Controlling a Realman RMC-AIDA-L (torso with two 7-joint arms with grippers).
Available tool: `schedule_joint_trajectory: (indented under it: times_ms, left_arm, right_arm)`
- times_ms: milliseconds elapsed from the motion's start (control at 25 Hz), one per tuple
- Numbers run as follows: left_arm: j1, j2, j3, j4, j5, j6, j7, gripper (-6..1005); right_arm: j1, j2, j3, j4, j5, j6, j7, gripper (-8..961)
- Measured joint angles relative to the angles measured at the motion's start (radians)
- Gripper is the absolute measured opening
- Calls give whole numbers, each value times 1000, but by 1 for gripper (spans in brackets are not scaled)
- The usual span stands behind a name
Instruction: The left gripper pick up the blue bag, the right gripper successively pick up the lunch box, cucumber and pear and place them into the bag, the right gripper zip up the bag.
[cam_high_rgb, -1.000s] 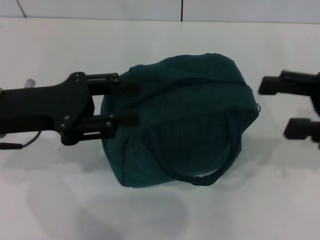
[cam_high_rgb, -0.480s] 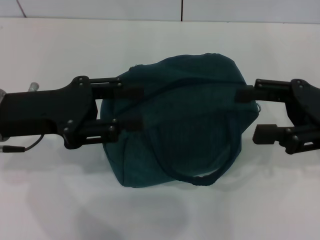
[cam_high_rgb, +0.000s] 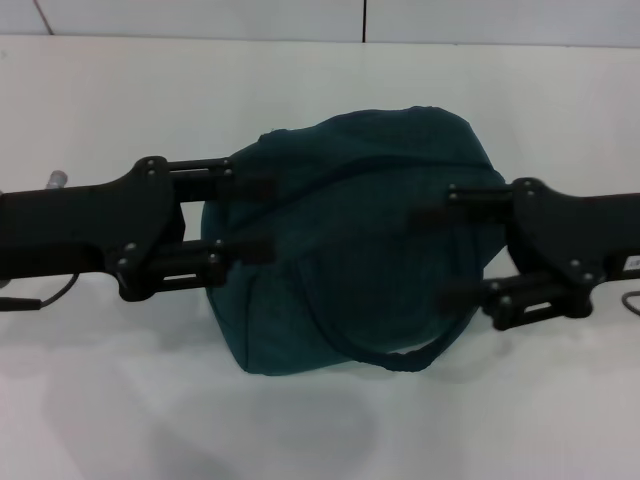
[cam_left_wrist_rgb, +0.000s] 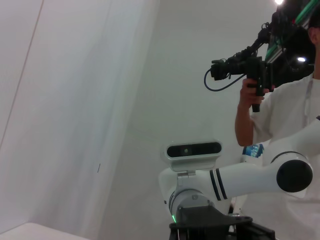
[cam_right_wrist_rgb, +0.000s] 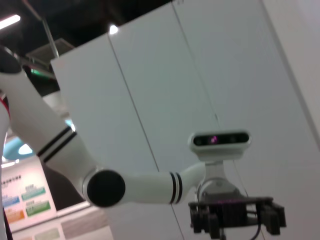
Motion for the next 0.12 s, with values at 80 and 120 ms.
schedule_joint_trajectory:
  times_ms: [80,120]
  left_arm:
    - [3,1,0,0,0,0,0,587]
    - [5,1,0,0,0,0,0,587]
  right_arm:
    - [3,3,-1,-11,-12,10,0,816]
    - [4,4,-2,-14,-14,14,0,816]
